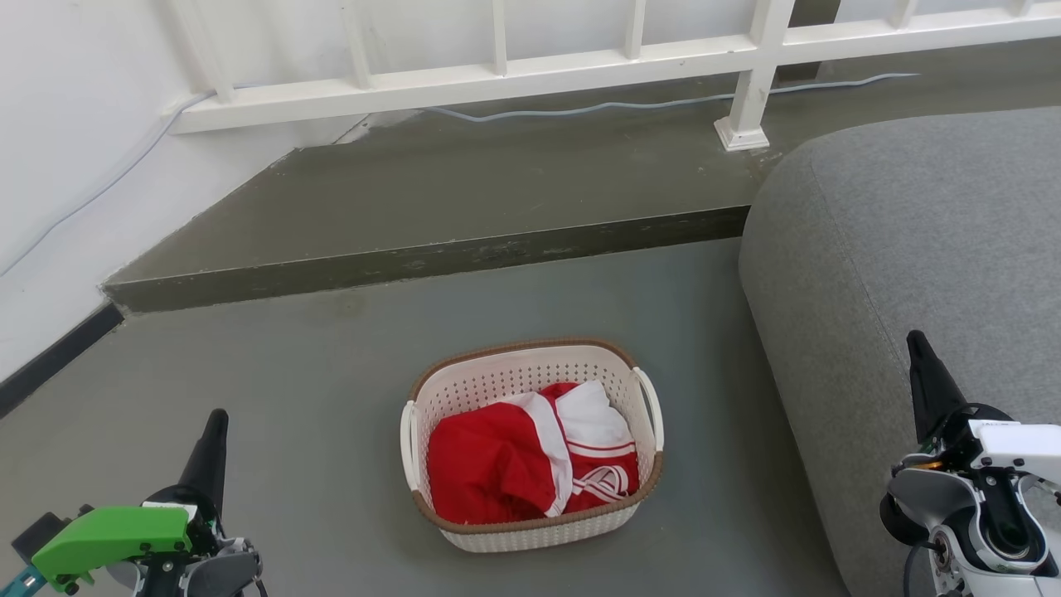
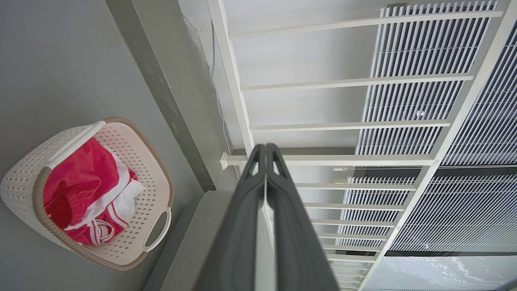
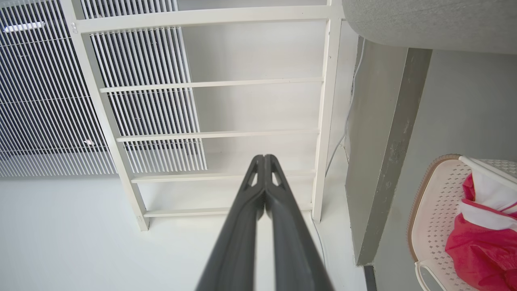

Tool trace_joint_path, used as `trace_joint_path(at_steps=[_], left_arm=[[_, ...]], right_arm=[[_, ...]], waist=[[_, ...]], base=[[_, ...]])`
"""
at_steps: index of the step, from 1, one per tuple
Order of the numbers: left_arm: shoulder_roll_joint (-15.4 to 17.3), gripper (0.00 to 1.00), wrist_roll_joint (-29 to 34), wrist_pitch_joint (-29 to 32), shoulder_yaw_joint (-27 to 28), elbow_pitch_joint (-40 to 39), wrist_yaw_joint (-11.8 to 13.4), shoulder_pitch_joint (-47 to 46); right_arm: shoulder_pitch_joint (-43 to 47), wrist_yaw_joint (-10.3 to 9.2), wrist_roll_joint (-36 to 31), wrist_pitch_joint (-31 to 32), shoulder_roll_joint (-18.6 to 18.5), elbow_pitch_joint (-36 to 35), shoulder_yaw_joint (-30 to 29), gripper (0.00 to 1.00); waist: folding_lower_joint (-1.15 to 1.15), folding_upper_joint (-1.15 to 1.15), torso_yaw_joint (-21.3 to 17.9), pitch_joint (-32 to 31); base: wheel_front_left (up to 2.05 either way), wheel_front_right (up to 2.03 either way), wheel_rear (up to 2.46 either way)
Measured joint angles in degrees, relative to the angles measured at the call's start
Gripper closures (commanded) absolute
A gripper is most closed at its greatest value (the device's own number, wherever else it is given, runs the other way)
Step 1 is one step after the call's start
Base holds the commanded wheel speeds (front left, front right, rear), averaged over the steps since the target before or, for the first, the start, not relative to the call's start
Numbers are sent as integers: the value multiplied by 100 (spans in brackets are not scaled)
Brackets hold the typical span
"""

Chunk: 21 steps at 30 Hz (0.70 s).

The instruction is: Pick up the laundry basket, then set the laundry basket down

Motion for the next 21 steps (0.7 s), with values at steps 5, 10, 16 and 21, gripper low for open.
trace_joint_path(at_steps=[5, 10, 16, 21], left_arm=[[0, 100, 0, 0, 1, 5, -7, -2], [-1, 100, 0, 0, 3, 20, -33, -4], [-1, 100, 0, 1, 4, 29, -42, -7], [-2, 100, 0, 12, 7, 34, -43, -10]], right_arm=[[-1, 0, 0, 9, 2, 5, -3, 100], [-2, 0, 0, 9, 3, 15, -7, 100], [-2, 1, 0, 10, 5, 21, -9, 100], [-3, 1, 0, 15, 8, 25, -11, 100]], waist=[[0, 0, 0, 0], [0, 0, 0, -1], [0, 0, 0, -1], [0, 0, 0, -1]], base=[[0, 0, 0], [0, 0, 0], [0, 0, 0], [0, 0, 0]])
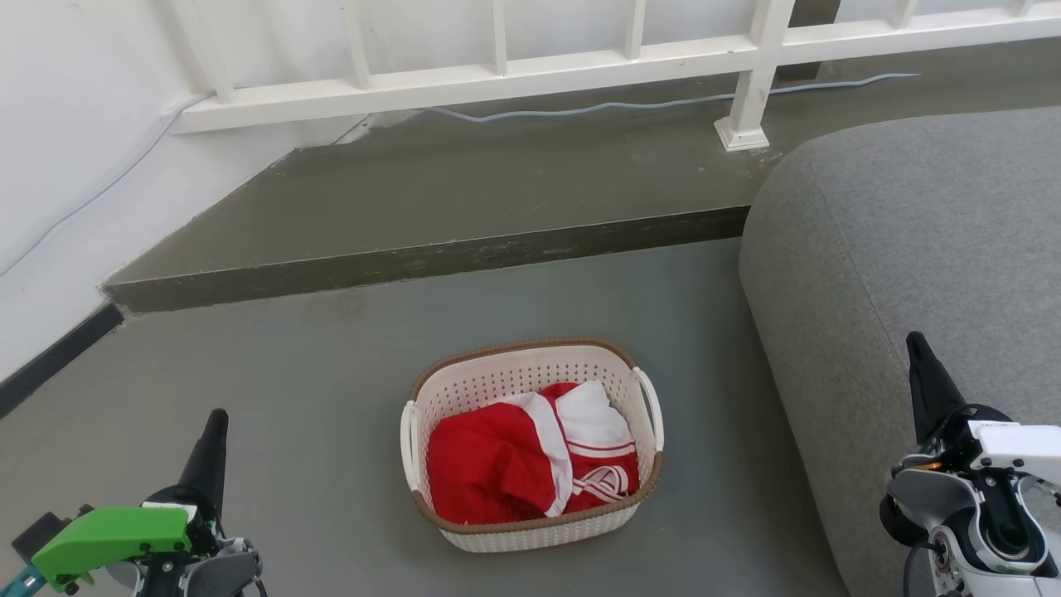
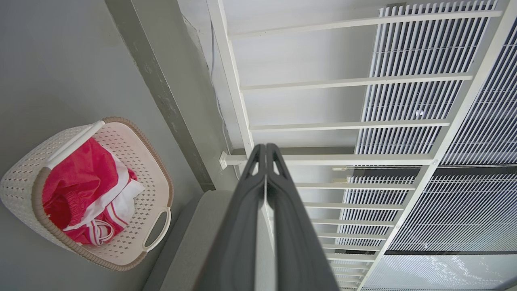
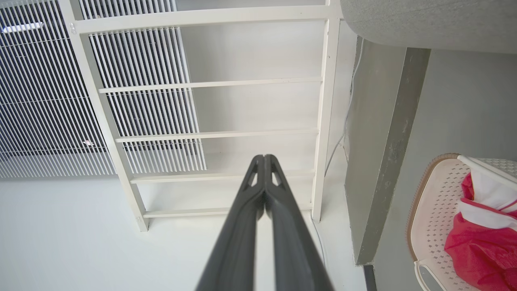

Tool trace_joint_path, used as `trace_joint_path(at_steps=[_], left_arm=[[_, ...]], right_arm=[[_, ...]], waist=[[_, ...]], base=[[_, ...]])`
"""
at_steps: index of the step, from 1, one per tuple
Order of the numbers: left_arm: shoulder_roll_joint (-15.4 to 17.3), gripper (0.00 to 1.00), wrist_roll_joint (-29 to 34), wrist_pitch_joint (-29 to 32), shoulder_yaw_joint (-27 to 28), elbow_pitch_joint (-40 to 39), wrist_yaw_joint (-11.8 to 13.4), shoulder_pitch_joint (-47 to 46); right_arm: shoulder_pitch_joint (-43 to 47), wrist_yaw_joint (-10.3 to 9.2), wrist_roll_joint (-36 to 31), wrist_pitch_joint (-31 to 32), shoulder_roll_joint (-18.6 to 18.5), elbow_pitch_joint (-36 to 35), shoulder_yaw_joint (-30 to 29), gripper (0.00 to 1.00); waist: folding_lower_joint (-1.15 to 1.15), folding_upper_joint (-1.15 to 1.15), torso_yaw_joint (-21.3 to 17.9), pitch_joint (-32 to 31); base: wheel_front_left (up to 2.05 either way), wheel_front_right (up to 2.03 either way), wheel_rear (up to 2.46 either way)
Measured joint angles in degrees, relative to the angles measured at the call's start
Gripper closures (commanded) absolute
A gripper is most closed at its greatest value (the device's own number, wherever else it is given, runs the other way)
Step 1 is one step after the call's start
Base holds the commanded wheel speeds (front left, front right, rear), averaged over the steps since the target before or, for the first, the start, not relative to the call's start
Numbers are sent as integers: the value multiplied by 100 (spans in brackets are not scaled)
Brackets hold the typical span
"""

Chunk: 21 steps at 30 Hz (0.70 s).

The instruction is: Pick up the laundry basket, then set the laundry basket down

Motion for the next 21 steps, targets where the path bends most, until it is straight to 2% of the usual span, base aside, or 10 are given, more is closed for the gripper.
trace_joint_path(at_steps=[21], left_arm=[[-7, 100, 0, 3, 9, 21, 0, -15]], right_arm=[[-2, 0, 0, 1, 2, 19, -12, 100]], waist=[[0, 0, 0, -1]], base=[[0, 0, 0]])
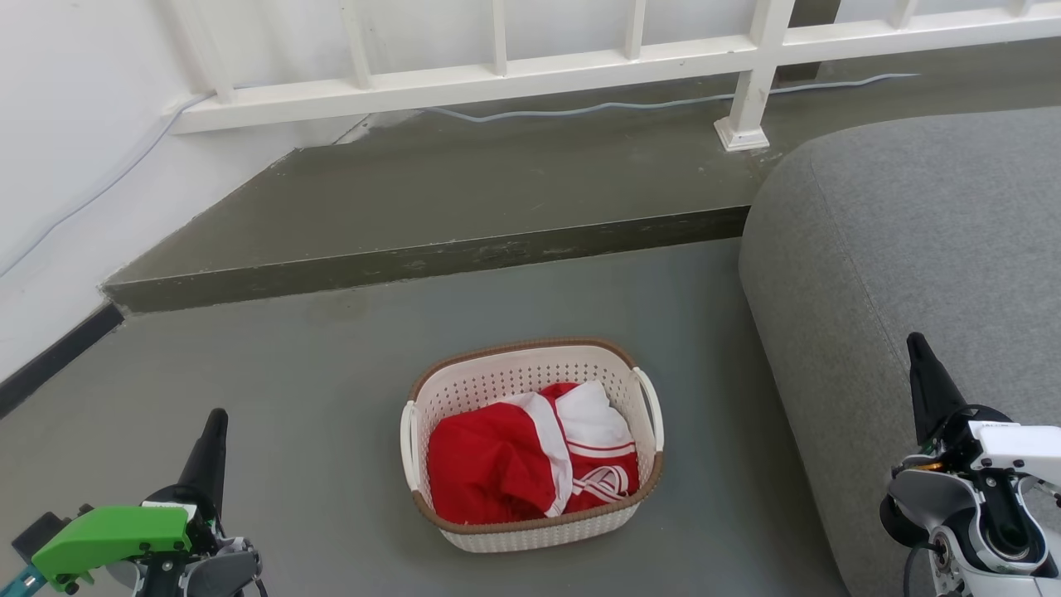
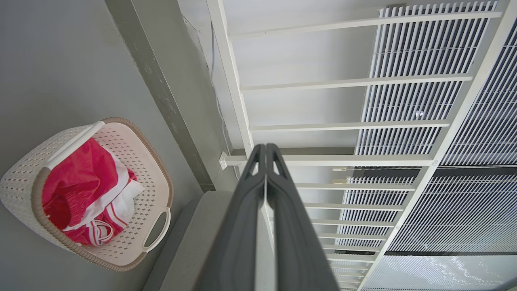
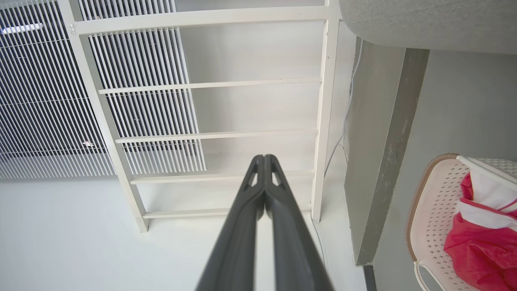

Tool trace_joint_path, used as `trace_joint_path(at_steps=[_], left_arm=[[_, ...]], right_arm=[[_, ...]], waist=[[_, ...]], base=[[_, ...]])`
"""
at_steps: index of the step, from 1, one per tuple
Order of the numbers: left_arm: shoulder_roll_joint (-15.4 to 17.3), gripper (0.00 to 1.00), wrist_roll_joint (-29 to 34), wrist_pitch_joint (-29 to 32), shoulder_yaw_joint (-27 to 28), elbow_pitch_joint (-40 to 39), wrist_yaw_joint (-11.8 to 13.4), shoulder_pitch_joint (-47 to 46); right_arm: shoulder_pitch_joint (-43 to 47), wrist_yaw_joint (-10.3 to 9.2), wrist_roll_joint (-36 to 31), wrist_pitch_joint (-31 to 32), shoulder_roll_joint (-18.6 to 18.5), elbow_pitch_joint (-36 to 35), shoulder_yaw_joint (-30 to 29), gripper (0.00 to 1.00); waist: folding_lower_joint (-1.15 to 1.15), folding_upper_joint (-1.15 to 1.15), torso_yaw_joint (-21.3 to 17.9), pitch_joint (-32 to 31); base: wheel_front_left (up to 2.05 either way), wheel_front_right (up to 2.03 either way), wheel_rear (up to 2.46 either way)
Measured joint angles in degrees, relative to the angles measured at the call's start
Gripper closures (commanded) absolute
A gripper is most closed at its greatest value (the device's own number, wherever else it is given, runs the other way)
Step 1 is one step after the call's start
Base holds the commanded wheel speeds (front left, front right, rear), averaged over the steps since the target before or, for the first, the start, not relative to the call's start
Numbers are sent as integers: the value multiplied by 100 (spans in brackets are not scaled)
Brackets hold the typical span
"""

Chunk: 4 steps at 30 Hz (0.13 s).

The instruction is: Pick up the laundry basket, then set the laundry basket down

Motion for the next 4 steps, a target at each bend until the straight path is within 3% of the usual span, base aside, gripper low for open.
trace_joint_path(at_steps=[4], left_arm=[[0, 100, 1, 0, 2, 2, -1, -2]], right_arm=[[-1, 0, 0, 0, 1, 4, -2, 100]], waist=[[0, 0, 0, 0]], base=[[0, 0, 0]])
